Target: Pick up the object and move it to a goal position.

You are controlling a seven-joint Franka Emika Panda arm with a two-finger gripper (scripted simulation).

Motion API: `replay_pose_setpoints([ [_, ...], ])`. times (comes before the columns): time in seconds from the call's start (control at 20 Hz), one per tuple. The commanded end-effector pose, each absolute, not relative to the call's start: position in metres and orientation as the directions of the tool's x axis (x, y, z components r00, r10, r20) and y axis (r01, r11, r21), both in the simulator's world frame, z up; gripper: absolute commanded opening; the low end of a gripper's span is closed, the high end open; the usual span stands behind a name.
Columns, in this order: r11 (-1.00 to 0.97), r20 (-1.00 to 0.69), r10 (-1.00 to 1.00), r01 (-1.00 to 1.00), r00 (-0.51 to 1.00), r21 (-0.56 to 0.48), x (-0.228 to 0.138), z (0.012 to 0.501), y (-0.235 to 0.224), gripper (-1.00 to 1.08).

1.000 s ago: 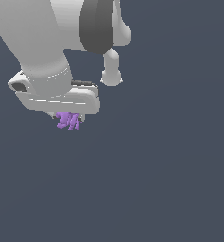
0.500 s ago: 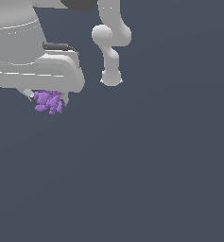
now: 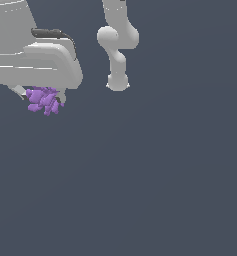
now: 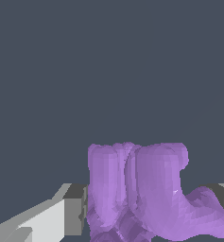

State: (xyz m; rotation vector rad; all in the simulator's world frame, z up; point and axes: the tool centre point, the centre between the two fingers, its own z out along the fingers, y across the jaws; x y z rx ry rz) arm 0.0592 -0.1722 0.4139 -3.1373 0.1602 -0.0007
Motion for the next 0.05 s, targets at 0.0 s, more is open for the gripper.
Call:
replay_pose_setpoints([
  [0.0, -0.995, 0.000, -0.101, -0.101, 0.995, 0.000, 0.0594, 0.4150, -0.1725, -1.00],
])
